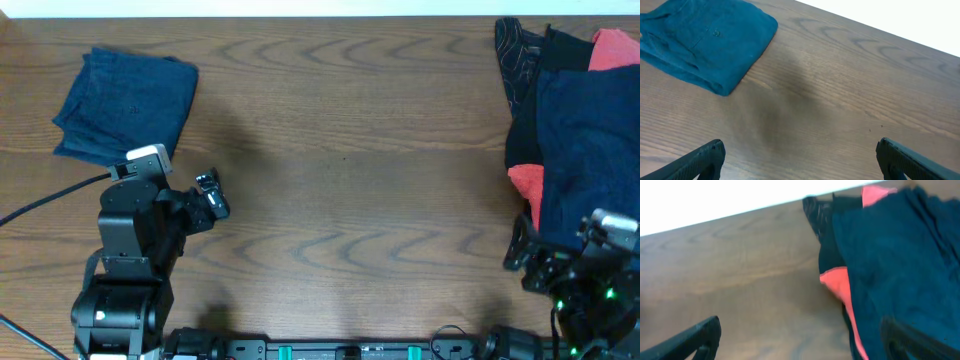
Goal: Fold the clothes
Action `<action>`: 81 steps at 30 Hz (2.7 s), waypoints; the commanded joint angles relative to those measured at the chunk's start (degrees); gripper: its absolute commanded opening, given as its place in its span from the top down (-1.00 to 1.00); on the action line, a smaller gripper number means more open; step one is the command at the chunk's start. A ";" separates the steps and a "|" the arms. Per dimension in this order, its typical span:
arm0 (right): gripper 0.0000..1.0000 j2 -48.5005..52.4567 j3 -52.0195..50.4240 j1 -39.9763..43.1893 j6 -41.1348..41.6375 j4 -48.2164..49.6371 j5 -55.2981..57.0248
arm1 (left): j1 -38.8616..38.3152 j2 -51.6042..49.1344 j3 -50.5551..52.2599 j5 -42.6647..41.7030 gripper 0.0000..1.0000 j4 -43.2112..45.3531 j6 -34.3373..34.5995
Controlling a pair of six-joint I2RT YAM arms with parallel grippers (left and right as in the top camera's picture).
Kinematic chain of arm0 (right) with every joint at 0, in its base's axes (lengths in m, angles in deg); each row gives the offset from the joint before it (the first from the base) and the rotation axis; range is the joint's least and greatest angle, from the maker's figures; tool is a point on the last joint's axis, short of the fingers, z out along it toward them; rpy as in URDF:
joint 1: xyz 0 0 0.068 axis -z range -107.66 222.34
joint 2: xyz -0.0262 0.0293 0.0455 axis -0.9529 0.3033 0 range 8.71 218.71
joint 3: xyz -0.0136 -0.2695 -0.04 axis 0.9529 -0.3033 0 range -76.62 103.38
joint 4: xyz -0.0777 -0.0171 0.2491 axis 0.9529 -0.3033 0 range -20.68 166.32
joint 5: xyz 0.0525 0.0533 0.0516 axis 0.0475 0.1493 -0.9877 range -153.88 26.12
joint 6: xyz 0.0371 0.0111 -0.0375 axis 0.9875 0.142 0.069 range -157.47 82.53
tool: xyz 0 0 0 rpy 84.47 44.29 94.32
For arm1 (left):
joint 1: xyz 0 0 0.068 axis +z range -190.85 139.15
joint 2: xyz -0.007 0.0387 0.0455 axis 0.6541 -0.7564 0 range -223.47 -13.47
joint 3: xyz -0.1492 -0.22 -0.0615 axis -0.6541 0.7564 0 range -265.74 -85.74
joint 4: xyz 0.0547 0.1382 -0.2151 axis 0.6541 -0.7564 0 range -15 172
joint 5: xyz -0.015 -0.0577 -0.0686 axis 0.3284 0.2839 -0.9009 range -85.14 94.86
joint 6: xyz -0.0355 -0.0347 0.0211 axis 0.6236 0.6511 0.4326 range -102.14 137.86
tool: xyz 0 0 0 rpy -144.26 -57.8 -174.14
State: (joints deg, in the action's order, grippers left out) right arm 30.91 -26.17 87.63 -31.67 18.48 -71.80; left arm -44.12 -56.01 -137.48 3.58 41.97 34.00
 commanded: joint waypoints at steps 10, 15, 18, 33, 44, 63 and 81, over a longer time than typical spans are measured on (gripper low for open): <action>-0.99 -0.46 -0.59 -0.35 -0.09 -11.39 0.00 | -0.09 0.26 0.70 0.59 -0.96 0.20 0.48; -0.98 -0.46 -0.59 -0.35 -0.09 -11.39 0.00 | -0.09 0.26 0.70 0.59 -0.96 0.20 0.48; -0.98 -0.46 -0.59 -0.35 -0.09 -11.39 0.00 | -0.09 0.26 0.70 0.61 -0.96 0.20 0.48; -0.99 -12.22 -15.72 -0.50 -4.17 9.42 -6.23 | -0.09 0.26 0.70 0.59 -0.96 0.20 0.48; -0.98 -21.90 -40.26 -4.33 -6.05 44.28 -9.97 | -0.09 0.26 0.70 0.59 -0.96 0.20 0.48; -0.99 -21.92 -50.14 -5.22 -9.75 54.71 6.62 | -0.09 0.26 0.70 0.59 -0.96 0.20 0.48; -0.99 -21.92 -50.16 -5.22 -4.57 53.59 7.52 | -0.09 0.26 0.70 0.59 -0.96 0.20 0.48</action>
State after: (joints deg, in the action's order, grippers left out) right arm 9.40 -76.00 83.02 -37.46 72.11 -65.09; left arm -44.12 -56.01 -136.96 3.60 41.97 34.40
